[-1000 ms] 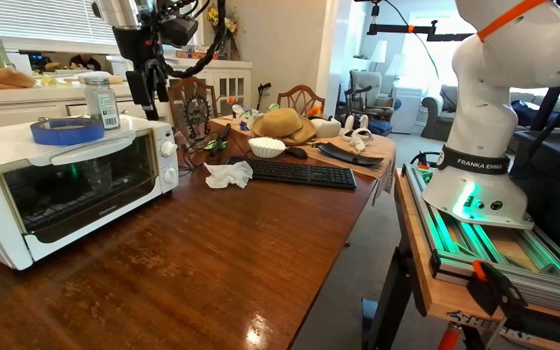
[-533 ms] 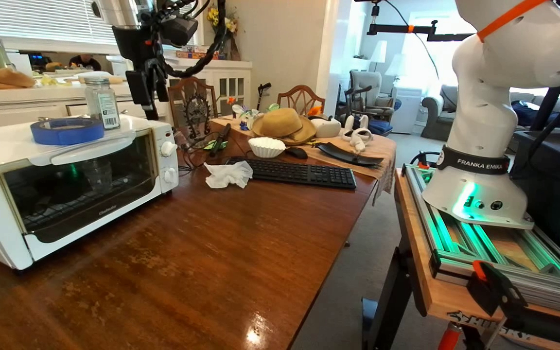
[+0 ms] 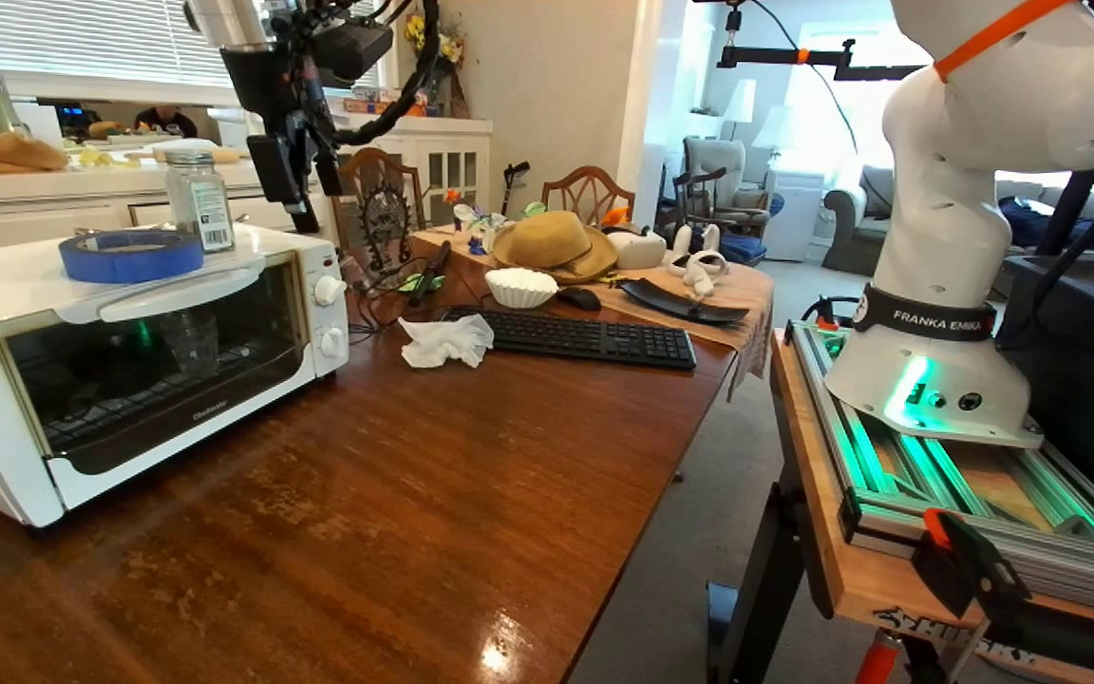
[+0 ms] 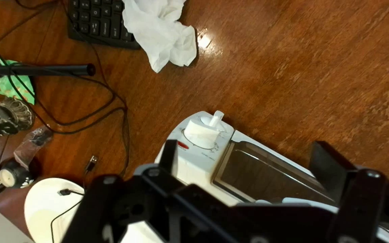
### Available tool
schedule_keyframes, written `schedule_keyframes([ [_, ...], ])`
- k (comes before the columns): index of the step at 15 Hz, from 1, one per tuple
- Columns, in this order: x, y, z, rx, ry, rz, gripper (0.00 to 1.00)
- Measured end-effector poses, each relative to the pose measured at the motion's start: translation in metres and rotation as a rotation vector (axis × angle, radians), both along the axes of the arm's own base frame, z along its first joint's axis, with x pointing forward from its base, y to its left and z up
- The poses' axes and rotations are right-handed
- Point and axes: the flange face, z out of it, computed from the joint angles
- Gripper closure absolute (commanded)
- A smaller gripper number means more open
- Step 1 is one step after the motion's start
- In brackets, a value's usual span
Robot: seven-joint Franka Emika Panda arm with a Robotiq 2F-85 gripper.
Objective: Put the spoon on top of the oven grill
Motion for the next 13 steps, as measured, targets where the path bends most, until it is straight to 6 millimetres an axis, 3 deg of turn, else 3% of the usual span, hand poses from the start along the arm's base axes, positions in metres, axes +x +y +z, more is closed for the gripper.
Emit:
schedule_keyframes([
  [6,-0.008,0.015,0.010,-0.003,-0.019,-0.054,0.00],
  [13,-0.009,0.015,0.012,-0.001,-0.024,-0.058,0.00],
])
